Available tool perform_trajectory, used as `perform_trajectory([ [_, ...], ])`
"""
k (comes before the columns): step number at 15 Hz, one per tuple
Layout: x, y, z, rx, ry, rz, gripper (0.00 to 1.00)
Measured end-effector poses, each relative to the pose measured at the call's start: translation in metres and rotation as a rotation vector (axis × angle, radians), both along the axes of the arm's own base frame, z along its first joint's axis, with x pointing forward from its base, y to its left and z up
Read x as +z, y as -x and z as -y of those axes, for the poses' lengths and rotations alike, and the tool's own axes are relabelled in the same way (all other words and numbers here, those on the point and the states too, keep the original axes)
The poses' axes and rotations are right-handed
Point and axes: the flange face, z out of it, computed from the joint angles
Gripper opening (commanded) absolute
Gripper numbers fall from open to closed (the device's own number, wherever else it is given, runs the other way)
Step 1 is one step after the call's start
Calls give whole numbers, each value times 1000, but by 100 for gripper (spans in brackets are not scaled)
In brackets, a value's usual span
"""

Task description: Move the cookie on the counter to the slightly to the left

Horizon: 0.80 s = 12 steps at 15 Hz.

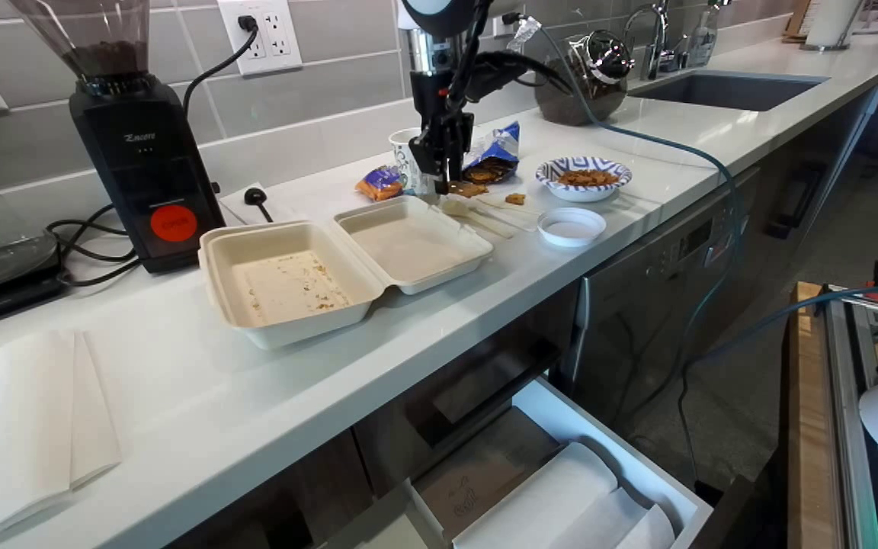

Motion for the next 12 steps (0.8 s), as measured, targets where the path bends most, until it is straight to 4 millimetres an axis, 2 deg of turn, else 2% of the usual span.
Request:
perform_trajectory([
  [12, -6, -2, -5, 23, 11, -8, 35],
])
